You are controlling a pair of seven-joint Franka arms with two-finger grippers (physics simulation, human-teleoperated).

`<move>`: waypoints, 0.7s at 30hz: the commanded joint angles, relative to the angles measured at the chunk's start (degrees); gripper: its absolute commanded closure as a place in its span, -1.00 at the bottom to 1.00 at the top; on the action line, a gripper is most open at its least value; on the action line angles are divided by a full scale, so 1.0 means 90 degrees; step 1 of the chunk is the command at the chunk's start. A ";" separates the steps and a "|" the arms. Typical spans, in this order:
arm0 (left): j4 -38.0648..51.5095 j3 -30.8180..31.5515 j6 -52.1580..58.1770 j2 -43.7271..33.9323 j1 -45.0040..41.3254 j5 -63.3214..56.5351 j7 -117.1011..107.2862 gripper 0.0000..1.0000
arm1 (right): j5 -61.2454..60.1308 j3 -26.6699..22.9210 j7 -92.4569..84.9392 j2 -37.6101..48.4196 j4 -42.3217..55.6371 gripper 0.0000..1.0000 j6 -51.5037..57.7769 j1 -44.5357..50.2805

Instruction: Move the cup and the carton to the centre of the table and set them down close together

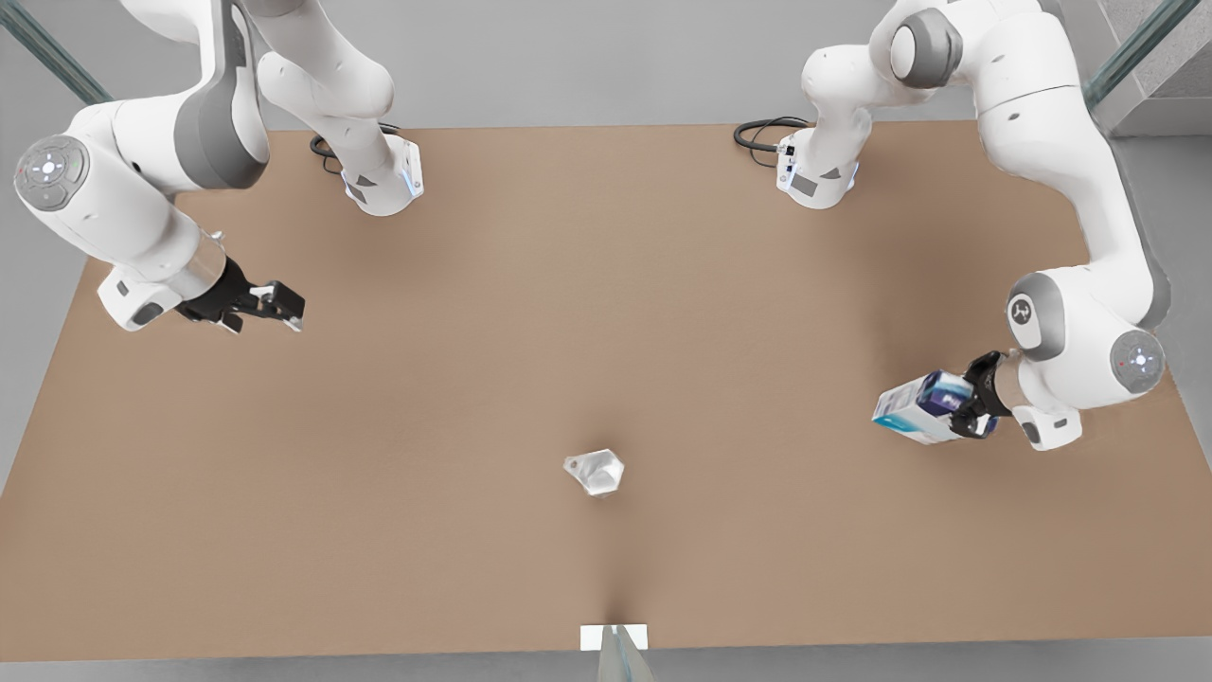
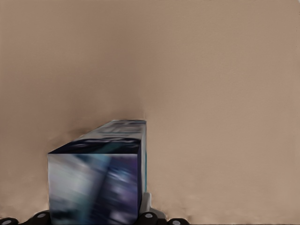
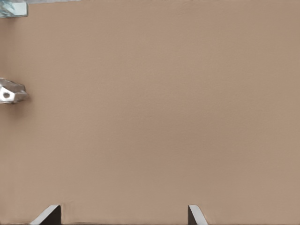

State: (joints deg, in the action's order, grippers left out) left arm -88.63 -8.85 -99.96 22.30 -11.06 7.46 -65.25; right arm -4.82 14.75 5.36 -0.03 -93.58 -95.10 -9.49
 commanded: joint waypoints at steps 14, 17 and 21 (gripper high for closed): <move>-0.0006 0.1276 -0.1941 0.0569 -0.2423 0.0255 -0.2906 -0.36 | 0.0028 0.0040 0.0000 -0.0191 -0.0139 -1.00 -0.0097 -0.0284; -0.0006 0.1276 -0.1960 0.0667 -0.2423 0.0264 -0.2906 -0.45 | 0.0038 0.0040 0.0000 -0.0182 -0.0139 -1.00 -0.0068 -0.0284; 0.0004 0.1276 -0.1989 0.0755 -0.2423 0.0255 -0.2906 -0.99 | 0.0038 0.0021 0.0000 -0.0172 -0.0139 -1.00 -0.0039 -0.0303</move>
State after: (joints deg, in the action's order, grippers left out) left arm -88.61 2.64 -117.86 29.09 -32.87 9.80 -91.41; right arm -4.50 14.90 5.36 -1.66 -94.83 -95.45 -19.68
